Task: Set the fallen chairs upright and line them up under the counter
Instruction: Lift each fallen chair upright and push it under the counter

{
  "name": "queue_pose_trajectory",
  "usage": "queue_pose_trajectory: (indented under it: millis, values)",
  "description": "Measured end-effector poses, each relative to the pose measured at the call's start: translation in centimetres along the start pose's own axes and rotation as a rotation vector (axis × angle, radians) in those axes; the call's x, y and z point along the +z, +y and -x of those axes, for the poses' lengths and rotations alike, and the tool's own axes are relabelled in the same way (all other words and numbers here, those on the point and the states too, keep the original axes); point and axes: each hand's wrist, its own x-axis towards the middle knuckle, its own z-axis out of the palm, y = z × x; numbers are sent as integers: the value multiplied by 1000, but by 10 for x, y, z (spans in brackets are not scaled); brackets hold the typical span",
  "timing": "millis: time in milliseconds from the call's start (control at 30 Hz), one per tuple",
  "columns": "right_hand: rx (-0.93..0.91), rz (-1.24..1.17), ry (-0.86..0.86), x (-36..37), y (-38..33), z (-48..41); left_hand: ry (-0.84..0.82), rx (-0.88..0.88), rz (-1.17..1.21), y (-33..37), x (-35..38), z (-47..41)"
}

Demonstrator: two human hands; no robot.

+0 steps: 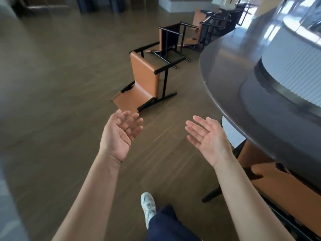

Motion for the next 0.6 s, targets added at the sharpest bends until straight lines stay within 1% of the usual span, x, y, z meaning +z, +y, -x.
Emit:
queue_pose_trajectory:
  millis: [167,367,600]
  values:
    - [32,8,-12,66,2,-83,14,33,-13,54,-19,-73]
    - [92,28,-88,166,0,-178,63,49,-20,135,-40,-160]
    - [135,43,-140,277,11,-261,77,83,28,219,-70,-251]
